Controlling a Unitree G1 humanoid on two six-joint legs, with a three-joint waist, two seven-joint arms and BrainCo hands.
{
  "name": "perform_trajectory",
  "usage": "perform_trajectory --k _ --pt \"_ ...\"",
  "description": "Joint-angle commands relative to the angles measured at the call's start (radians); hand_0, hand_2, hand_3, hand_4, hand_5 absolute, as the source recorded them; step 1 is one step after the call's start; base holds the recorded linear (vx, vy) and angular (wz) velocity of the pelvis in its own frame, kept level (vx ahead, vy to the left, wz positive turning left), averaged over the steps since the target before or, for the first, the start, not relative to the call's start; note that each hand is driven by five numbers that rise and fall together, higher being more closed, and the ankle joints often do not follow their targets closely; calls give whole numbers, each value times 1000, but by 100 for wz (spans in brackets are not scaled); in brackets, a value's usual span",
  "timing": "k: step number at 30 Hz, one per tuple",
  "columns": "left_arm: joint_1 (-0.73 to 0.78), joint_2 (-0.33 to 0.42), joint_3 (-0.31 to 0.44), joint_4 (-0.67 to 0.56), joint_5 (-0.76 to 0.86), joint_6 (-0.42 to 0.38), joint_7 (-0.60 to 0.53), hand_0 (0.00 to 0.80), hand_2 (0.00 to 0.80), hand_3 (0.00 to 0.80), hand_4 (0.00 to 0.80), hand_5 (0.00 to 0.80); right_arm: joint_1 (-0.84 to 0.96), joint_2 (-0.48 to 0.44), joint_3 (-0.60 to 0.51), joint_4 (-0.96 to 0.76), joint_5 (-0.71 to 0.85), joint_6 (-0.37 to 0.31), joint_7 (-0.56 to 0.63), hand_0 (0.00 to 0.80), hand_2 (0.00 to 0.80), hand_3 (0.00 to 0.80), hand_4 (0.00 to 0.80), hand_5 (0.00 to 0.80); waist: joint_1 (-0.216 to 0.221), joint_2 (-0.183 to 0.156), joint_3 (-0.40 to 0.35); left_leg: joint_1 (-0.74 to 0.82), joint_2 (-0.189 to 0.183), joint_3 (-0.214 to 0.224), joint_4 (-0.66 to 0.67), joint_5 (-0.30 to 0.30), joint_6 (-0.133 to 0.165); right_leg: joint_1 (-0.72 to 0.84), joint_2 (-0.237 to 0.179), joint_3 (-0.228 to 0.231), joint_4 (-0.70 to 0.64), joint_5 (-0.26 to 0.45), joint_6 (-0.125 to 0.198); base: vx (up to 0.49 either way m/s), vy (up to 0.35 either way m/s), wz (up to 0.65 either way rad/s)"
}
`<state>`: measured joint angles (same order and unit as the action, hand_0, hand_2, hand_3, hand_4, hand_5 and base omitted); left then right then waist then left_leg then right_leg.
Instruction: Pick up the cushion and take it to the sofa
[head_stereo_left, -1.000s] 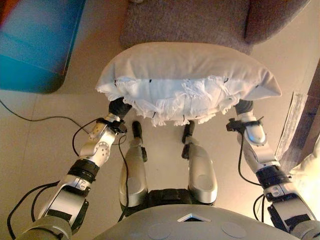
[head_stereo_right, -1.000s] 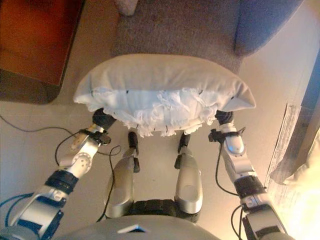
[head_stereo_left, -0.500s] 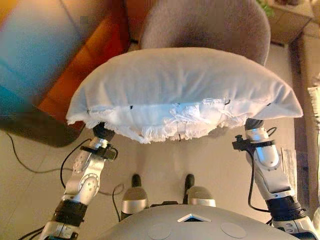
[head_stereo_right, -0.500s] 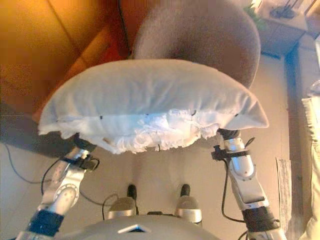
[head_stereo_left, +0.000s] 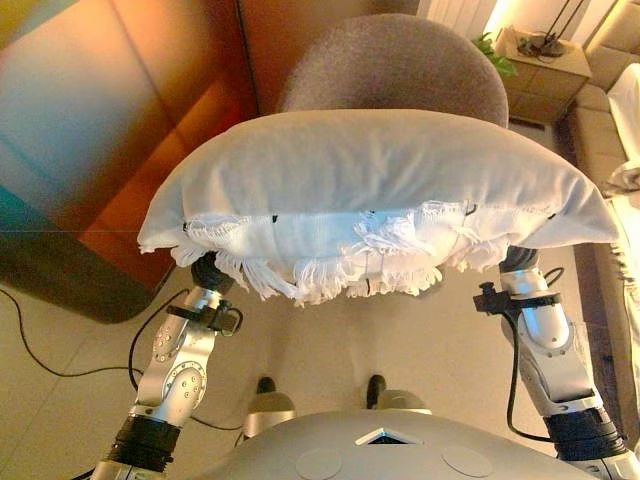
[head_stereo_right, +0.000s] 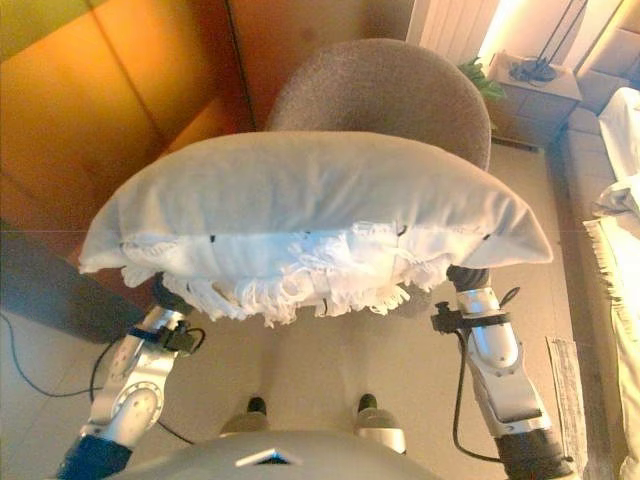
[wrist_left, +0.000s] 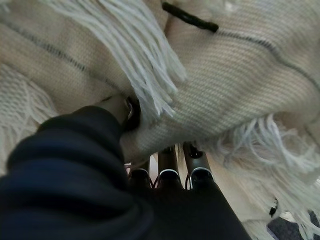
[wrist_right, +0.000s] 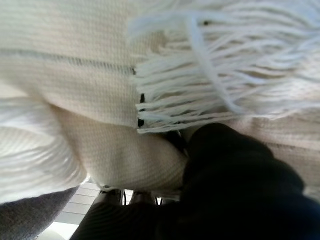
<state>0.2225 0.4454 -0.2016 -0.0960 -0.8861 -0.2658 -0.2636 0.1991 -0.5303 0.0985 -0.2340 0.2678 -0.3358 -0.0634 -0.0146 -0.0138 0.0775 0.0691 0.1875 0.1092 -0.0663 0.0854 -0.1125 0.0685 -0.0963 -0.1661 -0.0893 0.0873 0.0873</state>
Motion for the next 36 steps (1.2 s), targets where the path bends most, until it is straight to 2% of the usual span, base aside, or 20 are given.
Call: perform_trajectory --k 1,4,6,7,8,9,11,13,16,20,22,25,27,28,30,31,32,34,36 --pt "-111 -8 -11 -100 -10 -121 -35 800 800 800 800 800 -134 -30 38 -102 31 -102 18 800 800 800 800 800 -19 -36 47 -51 77 31 199 40 4 46 29 45 27 -82 -65 -68 -272 -4" --pt "-116 -27 -17 -77 -2 -134 -39 800 800 800 800 800 -147 -24 58 -70 18 -125 22 800 800 800 800 800 -18 -48 74 -110 87 65 375 11 24 62 44 42 35 -94 -88 -3 -228 -7" --pt "-111 -39 -10 -86 -1 -118 -41 800 800 800 800 800 -155 -23 65 -68 17 -116 22 800 800 800 800 800 -5 -48 83 -122 24 32 391 -45 50 68 43 39 54 -109 -83 79 -91 -9" --pt "-102 -43 -2 -100 8 -120 -39 800 800 800 800 800 -159 -14 73 -70 11 -116 27 800 800 800 800 800 6 -36 88 -122 -42 3 364 -67 65 68 52 49 77 -126 -82 119 -10 -14" --pt "-99 -40 3 -110 7 -121 -32 800 800 800 800 800 -163 -10 81 -76 7 -114 26 800 800 800 800 800 11 -25 90 -135 -78 -6 335 -59 67 64 64 60 93 -138 -82 132 -5 -17" --pt "-99 -40 5 -118 7 -122 -22 800 800 800 800 800 -165 -6 86 -81 1 -112 23 800 800 800 800 800 14 -18 95 -144 -96 -10 319 -51 67 66 73 67 101 -146 -82 134 -8 -22" --pt "-119 -46 -13 -102 18 -138 1 800 800 800 800 800 -186 3 115 -71 -10 -117 8 800 800 800 800 800 26 3 106 -187 -145 -2 236 -11 63 84 105 83 112 -170 -85 187 -17 -39" --pt "-137 -54 -34 -83 36 -157 29 800 800 800 800 800 -215 14 142 -52 46 -120 17 800 800 800 800 800 50 23 111 -233 -194 -26 120 44 64 120 149 118 122 -199 -89 305 -7 -30" --pt "-121 -60 -39 -76 43 -176 37 800 800 800 800 800 -218 36 155 -41 58 -120 39 800 800 800 800 800 79 37 111 -256 -217 -88 31 99 62 155 191 170 164 -249 -100 422 4 20" --pt "-83 -69 -29 -98 35 -178 27 800 800 800 800 800 -188 61 174 -63 45 -102 71 800 800 800 800 800 100 35 107 -298 -191 -181 -21 88 47 161 215 213 266 -329 -112 556 31 -13" --pt "-74 -65 -26 -102 25 -189 31 800 800 800 800 800 -166 58 172 -79 67 -96 99 800 800 800 800 800 98 33 107 -314 -171 -202 -21 81 41 162 207 216 322 -366 -108 745 127 -35" --pt "-97 -62 -30 -73 21 -214 41 800 800 800 800 800 -167 55 171 -66 93 -109 120 800 800 800 800 800 97 26 108 -313 -142 -191 -21 76 43 175 175 194 391 -415 -92 719 203 -53" --pt "-116 -55 -35 -62 27 -215 54 800 800 800 800 800 -178 52 173 -60 99 -116 106 800 800 800 800 800 92 17 103 -289 -135 -131 -8 58 55 176 139 162 439 -407 -72 744 294 -83" --pt "-125 -47 -35 -52 17 -204 60 800 800 800 800 800 -186 57 171 -53 109 -118 91 800 800 800 800 800 89 8 97 -283 -142 -105 30 48 67 184 115 149 483 -381 -53 787 304 -60" --pt "-132 -41 -27 -38 -1 -174 50 800 800 800 800 800 -190 79 167 -47 138 -108 76 800 800 800 800 800 97 -21 67 -283 -179 -81 117 14 104 204 59 119 555 -245 5 698 241 -25" --pt "-131 -42 -26 -37 3 -174 47 800 800 800 800 800 -189 83 168 -46 136 -108 75 800 800 800 800 800 98 -24 64 -282 -182 -79 119 9 108 205 55 116 563 -234 10 618 202 -29" --pt "-116 -44 -25 -27 32 -180 28 800 800 800 800 800 -185 105 172 -33 109 -112 77 800 800 800 800 800 106 -34 44 -267 -201 -71 123 -10 130 203 39 104 609 -163 35 544 176 -27" --pt "-106 -44 -25 -26 39 -161 35 800 800 800 800 800 -182 117 186 -26 89 -115 69 800 800 800 800 800 105 -41 25 -237 -219 -53 117 -22 146 166 48 113 642 -65 50 659 209 0" --pt "-120 -34 -26 -5 52 -171 17 800 800 800 800 800 -179 128 189 -15 67 -124 57 800 800 800 800 800 93 -41 18 -204 -229 -43 101 -30 151 117 75 108 604 -74 47 481 126 26"
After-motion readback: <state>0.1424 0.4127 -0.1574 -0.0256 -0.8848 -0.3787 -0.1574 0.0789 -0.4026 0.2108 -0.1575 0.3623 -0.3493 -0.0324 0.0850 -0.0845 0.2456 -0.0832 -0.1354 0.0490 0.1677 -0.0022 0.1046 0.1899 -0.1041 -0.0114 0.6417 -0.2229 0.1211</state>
